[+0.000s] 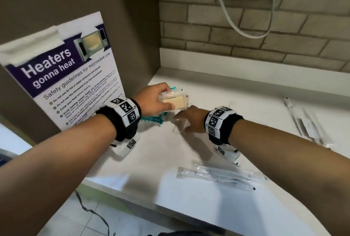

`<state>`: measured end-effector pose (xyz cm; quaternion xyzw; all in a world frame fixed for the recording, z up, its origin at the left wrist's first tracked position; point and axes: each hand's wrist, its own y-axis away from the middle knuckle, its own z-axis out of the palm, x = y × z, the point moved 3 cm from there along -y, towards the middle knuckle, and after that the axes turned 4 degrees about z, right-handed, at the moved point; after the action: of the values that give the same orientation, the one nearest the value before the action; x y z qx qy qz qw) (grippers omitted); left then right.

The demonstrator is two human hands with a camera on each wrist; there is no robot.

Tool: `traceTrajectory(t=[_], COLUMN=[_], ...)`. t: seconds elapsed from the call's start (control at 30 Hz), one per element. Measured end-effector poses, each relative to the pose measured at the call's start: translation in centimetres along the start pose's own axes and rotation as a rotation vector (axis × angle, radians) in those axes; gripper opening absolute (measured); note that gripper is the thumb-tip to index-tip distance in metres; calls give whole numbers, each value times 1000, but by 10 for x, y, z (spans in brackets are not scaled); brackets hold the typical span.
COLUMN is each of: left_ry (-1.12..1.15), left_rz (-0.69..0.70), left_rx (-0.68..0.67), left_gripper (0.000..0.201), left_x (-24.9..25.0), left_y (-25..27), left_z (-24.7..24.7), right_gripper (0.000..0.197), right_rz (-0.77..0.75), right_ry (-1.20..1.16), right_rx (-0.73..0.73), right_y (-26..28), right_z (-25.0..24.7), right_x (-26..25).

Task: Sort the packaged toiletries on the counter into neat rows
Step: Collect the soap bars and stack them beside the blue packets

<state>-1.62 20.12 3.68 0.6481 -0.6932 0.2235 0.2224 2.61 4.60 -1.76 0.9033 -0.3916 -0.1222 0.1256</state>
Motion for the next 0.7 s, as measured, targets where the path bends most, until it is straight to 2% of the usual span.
traceTrajectory(t=[0.13,0.33,0.4,0.5,0.6,0.7], left_ry=[-16,1,30,9,-20,-85], left_rz=[11,26,37,69,94,102], left_rx=[-17,-55,-85,-125,-154,-216], left_gripper=[37,39,39,40,40,39], left_x=[-2,13,21,32,42,44], left_y=[-6,-15,-19,-25,-29,-29], left_z=[2,21,29,41,51,61], right_gripper=[58,52,43,45,39,50], right_rz=[35,135,137,140,206,268], right_ry=[-46,-130,-88,31,46,-109], right_rx=[-54,-67,-68,-132,-172,-92], right_y=[-5,29,45,68,83,86], right_z=[14,15,17,17,14,1], right_x=[4,45,58,70,83,89])
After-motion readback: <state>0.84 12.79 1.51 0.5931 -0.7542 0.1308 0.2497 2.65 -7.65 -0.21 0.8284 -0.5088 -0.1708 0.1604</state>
